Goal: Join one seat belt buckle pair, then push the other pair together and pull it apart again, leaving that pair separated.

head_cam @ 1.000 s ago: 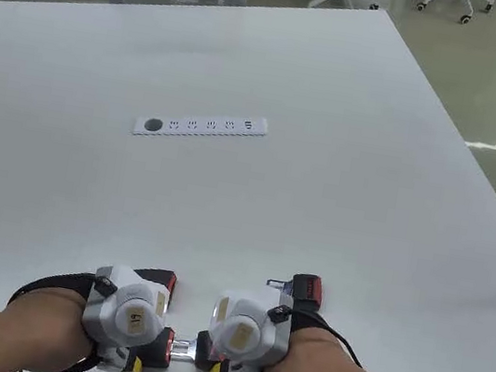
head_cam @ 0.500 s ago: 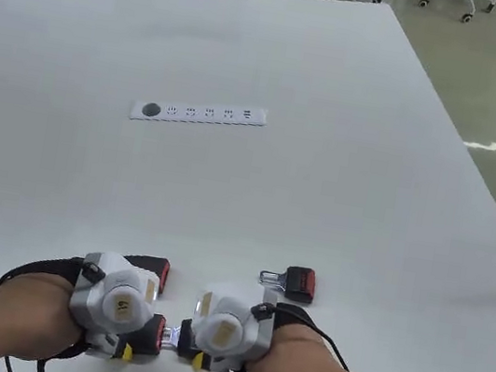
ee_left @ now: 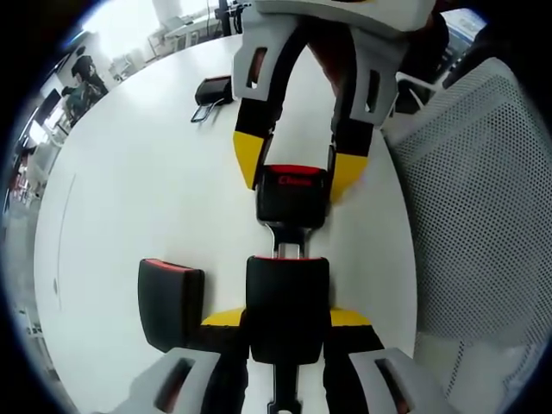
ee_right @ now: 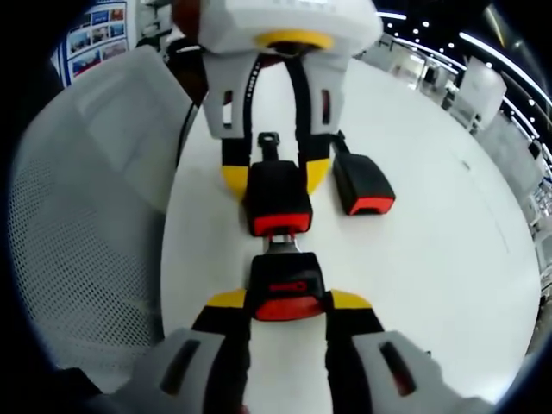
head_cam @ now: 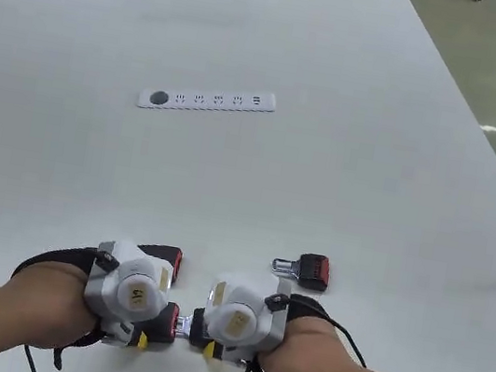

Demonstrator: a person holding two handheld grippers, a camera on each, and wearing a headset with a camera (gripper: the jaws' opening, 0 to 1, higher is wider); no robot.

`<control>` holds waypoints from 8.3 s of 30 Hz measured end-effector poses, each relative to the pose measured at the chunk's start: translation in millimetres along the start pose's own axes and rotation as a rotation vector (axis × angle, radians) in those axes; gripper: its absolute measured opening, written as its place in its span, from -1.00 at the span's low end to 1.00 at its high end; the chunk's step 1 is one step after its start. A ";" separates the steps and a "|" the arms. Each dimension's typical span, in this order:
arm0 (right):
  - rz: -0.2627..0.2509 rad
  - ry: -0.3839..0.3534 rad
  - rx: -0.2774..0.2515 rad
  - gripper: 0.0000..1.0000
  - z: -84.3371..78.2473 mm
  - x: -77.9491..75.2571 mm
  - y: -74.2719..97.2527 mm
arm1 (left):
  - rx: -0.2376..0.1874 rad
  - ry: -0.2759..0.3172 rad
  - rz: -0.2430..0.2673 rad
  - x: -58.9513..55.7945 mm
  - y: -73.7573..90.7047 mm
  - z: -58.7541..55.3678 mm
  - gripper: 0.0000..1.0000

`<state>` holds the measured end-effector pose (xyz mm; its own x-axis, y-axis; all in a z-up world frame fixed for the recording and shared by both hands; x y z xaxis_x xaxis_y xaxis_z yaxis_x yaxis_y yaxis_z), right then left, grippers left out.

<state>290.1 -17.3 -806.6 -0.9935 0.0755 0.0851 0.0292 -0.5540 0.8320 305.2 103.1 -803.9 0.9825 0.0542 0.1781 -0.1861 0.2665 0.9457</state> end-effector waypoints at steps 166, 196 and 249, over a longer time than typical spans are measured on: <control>-0.052 0.010 0.008 -0.36 -15.6 -87.3 25.8 | 0.032 0.038 0.104 86.5 -8.4 -17.8 -0.36; -0.028 0.050 0.007 -0.39 19.0 -91.8 1.3 | 0.025 0.027 0.086 89.3 -9.4 -19.2 -0.38; -0.030 0.048 0.035 -0.38 -23.3 -96.9 31.5 | 0.056 0.039 0.070 89.1 -10.0 -17.3 -0.36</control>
<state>384.7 -61.3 -801.4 -0.9981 0.0516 0.0339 0.0019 -0.5229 0.8524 394.6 121.9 -802.1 0.9659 0.1088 0.2349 -0.2531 0.2064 0.9452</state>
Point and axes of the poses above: the centre of the closed fingertips' face, and the gripper's own axes: y roughly backward along the fingers, x roughly to its left, z roughly out of its top, the point moved 6 cm from there along y, roughly backward along the fingers, and after that the axes turned 11 degrees about z, right-handed, at the moved point
